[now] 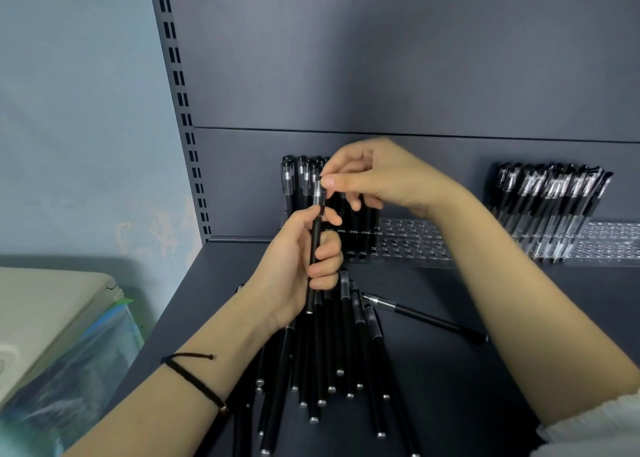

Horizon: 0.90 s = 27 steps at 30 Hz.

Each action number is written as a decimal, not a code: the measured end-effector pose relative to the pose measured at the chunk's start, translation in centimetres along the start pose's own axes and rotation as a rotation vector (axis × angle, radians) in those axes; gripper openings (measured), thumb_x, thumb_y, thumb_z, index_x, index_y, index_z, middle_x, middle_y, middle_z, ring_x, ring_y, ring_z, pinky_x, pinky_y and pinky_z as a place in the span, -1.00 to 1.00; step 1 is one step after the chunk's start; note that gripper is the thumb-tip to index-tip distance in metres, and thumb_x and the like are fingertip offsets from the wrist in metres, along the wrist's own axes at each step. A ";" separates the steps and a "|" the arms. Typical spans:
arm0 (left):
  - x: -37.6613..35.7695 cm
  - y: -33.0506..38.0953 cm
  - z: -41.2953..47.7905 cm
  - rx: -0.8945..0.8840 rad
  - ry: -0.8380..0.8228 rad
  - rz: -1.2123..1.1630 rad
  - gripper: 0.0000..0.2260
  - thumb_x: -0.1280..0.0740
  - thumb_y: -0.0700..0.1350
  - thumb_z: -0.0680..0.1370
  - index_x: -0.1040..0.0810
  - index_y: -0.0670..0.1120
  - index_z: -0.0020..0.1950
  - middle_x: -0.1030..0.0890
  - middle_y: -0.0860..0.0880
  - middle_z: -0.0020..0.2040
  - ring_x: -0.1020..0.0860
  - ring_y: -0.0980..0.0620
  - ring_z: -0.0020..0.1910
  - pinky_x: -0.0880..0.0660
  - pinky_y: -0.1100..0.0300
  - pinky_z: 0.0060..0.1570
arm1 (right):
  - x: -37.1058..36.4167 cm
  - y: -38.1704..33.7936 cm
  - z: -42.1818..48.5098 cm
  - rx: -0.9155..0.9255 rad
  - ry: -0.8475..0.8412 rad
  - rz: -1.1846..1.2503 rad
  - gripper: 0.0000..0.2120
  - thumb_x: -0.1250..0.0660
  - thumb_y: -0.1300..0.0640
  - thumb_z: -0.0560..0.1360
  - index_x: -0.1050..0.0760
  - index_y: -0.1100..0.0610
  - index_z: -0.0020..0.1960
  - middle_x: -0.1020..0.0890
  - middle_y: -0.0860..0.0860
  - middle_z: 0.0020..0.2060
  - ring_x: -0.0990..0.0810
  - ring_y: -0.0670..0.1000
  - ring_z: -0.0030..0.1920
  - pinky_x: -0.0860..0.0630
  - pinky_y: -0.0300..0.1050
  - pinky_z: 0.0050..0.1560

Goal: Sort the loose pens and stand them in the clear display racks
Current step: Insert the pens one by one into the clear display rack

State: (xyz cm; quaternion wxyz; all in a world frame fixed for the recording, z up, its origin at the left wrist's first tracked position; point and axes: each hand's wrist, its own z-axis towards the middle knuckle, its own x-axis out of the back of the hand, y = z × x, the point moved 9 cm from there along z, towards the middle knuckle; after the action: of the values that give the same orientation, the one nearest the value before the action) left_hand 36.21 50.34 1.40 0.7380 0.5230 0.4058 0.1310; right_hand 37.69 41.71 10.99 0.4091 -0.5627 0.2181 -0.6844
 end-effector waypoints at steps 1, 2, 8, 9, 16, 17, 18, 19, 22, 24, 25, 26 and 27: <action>0.0 0.1 0.0 -0.006 -0.008 -0.002 -0.76 -0.07 0.03 0.64 -0.41 -0.07 -0.07 -0.21 0.02 -0.44 -0.09 0.12 -0.54 -0.04 0.29 -0.56 | -0.1 0.2 0.1 -0.016 0.011 0.060 -0.93 -0.40 0.17 0.51 -0.60 0.15 -0.02 -0.66 -0.06 -0.32 -0.49 -0.12 -0.45 -0.29 -0.31 -0.55; -0.1 0.3 0.0 -0.014 -0.017 -0.005 -0.76 -0.07 0.03 0.64 -0.41 -0.07 -0.07 -0.21 0.02 -0.44 -0.09 0.12 -0.54 -0.06 0.29 -0.56 | -0.4 0.4 0.1 -0.028 0.008 0.127 -0.92 -0.40 0.18 0.51 -0.59 0.15 0.00 -0.66 -0.04 -0.31 -0.49 -0.12 -0.46 -0.29 -0.32 -0.55; 0.1 0.3 0.1 -0.030 0.059 0.106 -0.72 -0.07 0.03 0.66 -0.47 -0.09 -0.05 -0.34 -0.01 -0.43 -0.24 0.10 -0.51 -0.19 0.27 -0.53 | 0.7 -0.3 0.3 0.063 0.094 0.351 -0.93 -0.34 0.29 0.52 -0.57 0.17 -0.02 -0.68 0.12 -0.18 -0.43 -0.13 -0.49 -0.23 -0.32 -0.57; 0.7 0.3 0.1 -0.050 0.136 0.242 -0.71 -0.08 0.01 0.67 -0.49 -0.10 -0.07 -0.40 -0.02 -0.41 -0.31 0.09 -0.49 -0.24 0.25 -0.50 | 2.1 -0.4 0.2 0.087 0.167 0.380 -0.93 -0.34 0.29 0.52 -0.56 0.18 -0.03 -0.67 0.13 -0.19 -0.42 -0.13 -0.50 -0.22 -0.32 -0.58; 0.1 0.5 -0.6 -0.451 0.242 1.705 -0.88 -0.27 -0.02 0.56 -0.57 -0.01 -0.01 -0.59 0.07 -0.07 -0.50 0.01 0.01 -0.41 0.11 -0.03 | 10.0 0.0 -2.3 0.151 0.591 0.077 -0.86 -0.36 0.30 0.53 -0.52 0.08 -0.12 -0.65 0.04 -0.25 -0.47 -0.23 -0.50 -0.36 -0.38 -0.47; 0.2 0.3 -0.6 -0.438 0.234 1.743 -0.83 -0.25 0.01 0.56 -0.58 -0.02 0.01 -0.59 0.06 -0.05 -0.50 -0.01 0.03 -0.40 0.09 0.01 | 10.2 0.2 -2.2 0.145 0.605 0.024 -0.85 -0.37 0.29 0.53 -0.51 0.06 -0.13 -0.64 0.10 -0.23 -0.47 -0.22 -0.49 -0.40 -0.36 -0.43; 0.2 0.1 -0.5 -0.413 0.230 1.776 -0.77 -0.20 0.05 0.56 -0.58 -0.01 0.04 -0.59 0.05 -0.03 -0.49 -0.01 0.05 -0.39 0.08 0.02 | 10.2 0.6 -2.1 0.136 0.610 -0.012 -0.84 -0.38 0.27 0.52 -0.51 0.03 -0.14 -0.63 0.15 -0.20 -0.46 -0.20 -0.48 -0.42 -0.34 -0.41; 0.3 -0.1 -0.4 -0.383 0.223 1.811 -0.70 -0.14 0.10 0.56 -0.58 -0.01 0.06 -0.59 0.05 -0.01 -0.49 -0.02 0.07 -0.38 0.07 0.04 | 10.1 1.0 -1.9 0.124 0.607 -0.038 -0.83 -0.39 0.26 0.52 -0.52 0.01 -0.15 -0.63 0.18 -0.17 -0.46 -0.18 -0.46 -0.43 -0.31 -0.40; 0.8 -0.7 -0.2 -0.282 0.207 1.885 -0.67 -0.07 0.13 0.61 -0.53 0.03 0.17 -0.57 0.06 0.08 -0.46 -0.01 0.15 -0.35 0.09 0.10 | 9.6 1.8 -1.4 0.089 0.584 -0.113 -0.82 -0.41 0.22 0.51 -0.52 -0.04 -0.16 -0.65 0.21 -0.14 -0.46 -0.07 -0.40 -0.45 -0.24 -0.35; 0.8 -0.7 -0.2 -0.275 0.207 1.894 -0.71 -0.10 0.12 0.63 -0.49 0.04 0.21 -0.56 0.06 0.10 -0.45 0.01 0.17 -0.33 0.12 0.11 | 9.5 1.8 -1.3 0.086 0.570 -0.129 -0.82 -0.42 0.20 0.50 -0.52 -0.05 -0.16 -0.67 0.21 -0.12 -0.47 -0.04 -0.38 -0.46 -0.21 -0.34; 0.8 -0.7 -0.2 -0.271 0.208 1.899 -0.71 -0.09 0.12 0.63 -0.48 0.05 0.22 -0.56 0.07 0.11 -0.45 0.02 0.17 -0.32 0.14 0.10 | 9.4 1.7 -1.3 0.083 0.555 -0.123 -0.83 -0.41 0.20 0.51 -0.52 -0.04 -0.15 -0.67 0.20 -0.11 -0.49 -0.01 -0.35 -0.46 -0.21 -0.34; 0.8 -0.7 -0.2 -0.264 0.208 1.904 -0.72 -0.09 0.12 0.63 -0.47 0.05 0.22 -0.56 0.07 0.11 -0.45 0.02 0.17 -0.32 0.14 0.09 | 9.5 1.6 -1.4 0.078 0.535 -0.118 -0.85 -0.41 0.20 0.51 -0.52 -0.02 -0.15 -0.67 0.20 -0.10 -0.51 0.03 -0.30 -0.46 -0.23 -0.35; 0.8 -0.7 -0.2 -0.261 0.206 1.904 -0.72 -0.09 0.12 0.63 -0.47 0.05 0.22 -0.56 0.07 0.11 -0.45 0.03 0.17 -0.31 0.15 0.08 | 9.5 1.4 -1.5 0.075 0.513 -0.115 -0.86 -0.41 0.21 0.51 -0.52 0.00 -0.14 -0.67 0.19 -0.10 -0.52 0.06 -0.27 -0.46 -0.26 -0.37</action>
State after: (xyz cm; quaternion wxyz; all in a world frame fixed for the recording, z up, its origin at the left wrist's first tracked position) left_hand 36.36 50.67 0.39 0.3357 0.5325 -0.1433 0.7637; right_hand 36.45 32.96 15.15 0.3215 -0.3667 0.2570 -0.8343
